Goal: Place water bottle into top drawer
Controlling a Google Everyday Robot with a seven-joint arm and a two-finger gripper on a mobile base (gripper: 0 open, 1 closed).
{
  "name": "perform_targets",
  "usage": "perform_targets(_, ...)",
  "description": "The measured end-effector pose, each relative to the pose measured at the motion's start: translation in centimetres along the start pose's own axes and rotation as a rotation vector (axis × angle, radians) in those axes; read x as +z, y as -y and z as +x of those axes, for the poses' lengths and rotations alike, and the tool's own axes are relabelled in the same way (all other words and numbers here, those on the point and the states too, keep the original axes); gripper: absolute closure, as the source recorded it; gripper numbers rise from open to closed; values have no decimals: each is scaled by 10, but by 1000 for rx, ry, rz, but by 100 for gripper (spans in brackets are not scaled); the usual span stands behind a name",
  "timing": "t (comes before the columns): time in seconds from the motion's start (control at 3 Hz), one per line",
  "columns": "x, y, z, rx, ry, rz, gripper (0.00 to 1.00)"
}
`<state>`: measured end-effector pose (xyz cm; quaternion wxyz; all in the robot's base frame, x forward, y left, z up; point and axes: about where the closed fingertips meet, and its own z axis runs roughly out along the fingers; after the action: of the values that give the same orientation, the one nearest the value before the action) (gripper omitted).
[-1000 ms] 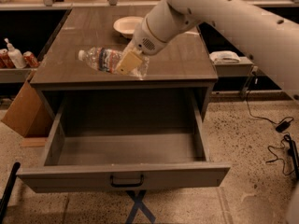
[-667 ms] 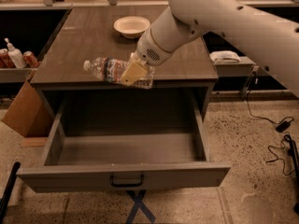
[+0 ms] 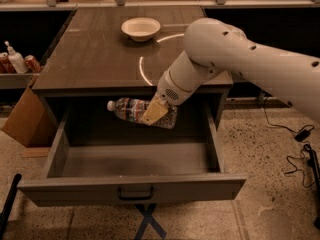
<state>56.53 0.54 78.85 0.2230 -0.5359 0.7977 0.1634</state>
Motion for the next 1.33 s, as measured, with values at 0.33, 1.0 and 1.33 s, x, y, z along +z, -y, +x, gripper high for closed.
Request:
perform_targets(0.33,0,0,0,0,0,0,100)
perform_targets(1.0,47,1,23,-24,4,18,100)
perform_targets(1.33,74,5,32,-34,13,17,97)
